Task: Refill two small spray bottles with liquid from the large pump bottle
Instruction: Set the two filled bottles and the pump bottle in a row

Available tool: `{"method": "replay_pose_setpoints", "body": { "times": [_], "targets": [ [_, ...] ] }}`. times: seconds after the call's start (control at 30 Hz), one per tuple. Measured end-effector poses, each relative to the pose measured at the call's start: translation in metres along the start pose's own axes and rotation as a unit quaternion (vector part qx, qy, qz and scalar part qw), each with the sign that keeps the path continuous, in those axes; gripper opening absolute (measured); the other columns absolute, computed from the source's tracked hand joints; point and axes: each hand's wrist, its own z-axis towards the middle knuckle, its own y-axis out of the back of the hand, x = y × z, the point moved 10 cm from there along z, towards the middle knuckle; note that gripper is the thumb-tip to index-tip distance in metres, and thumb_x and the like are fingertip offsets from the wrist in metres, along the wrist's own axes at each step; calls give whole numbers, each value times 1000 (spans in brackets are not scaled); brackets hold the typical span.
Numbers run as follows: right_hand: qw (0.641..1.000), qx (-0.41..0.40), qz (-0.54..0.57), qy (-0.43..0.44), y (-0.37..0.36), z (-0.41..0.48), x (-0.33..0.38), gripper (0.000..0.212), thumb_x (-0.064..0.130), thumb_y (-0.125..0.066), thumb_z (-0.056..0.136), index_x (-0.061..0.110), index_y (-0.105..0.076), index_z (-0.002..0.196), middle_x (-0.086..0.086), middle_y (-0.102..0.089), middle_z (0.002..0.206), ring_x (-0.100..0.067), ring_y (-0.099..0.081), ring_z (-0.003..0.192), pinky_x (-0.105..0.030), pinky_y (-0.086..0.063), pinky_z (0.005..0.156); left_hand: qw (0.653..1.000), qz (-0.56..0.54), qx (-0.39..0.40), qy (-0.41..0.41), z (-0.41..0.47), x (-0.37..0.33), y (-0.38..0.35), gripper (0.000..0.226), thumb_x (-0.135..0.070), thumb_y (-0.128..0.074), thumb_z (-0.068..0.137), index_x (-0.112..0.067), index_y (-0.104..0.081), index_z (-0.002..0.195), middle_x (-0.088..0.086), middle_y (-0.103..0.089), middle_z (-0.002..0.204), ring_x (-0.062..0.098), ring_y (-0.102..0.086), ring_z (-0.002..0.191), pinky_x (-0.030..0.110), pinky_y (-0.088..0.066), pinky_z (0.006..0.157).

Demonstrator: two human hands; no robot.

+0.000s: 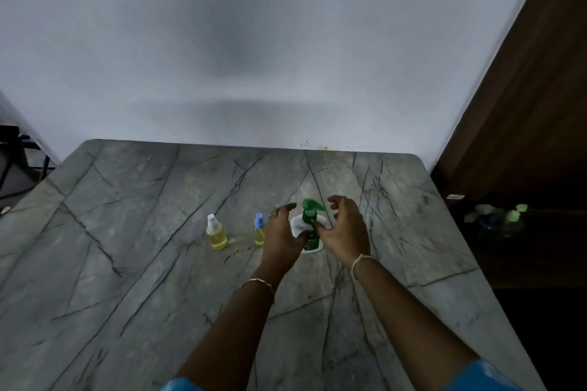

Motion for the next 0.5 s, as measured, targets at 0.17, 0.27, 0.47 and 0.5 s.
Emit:
{"method": "replay_pose_setpoints", "body": {
  "times": [0.17,0.27,0.47,0.5],
  "targets": [
    [997,56,-7,53,-17,14,17,45,18,-66,86,18,-55,129,-5,-55,123,-23,-54,112,-30,-46,93,999,13,41,18,15,-3,-9,60,-18,-72,80,-10,-47,134,8,-52,135,22,-47,126,31,-37,103],
    [996,54,-23,65,-21,15,21,36,21,-59,91,21,-58,128,-3,-57,116,-22,-54,107,-33,-49,89,997,27,62,29,23,3,-17,35,-22,-66,80,-16,-61,115,3,-65,116,21,-60,109,38,-49,94],
    [993,49,-76,77,-21,19,25,31,24,-58,92,21,-59,123,-4,-61,110,-22,-58,100,-36,-53,82,997,28,67,41,28,4,-22,34,-18,-66,82,-14,-63,116,3,-69,111,20,-63,103,37,-51,89],
    [992,48,-88,80,-20,19,26,30,26,-59,91,21,-59,121,-3,-62,109,-22,-58,99,-36,-53,80,997,26,66,43,29,4,-23,32,-17,-66,81,-15,-64,113,3,-69,108,20,-64,101,37,-52,87]
  ]
}}
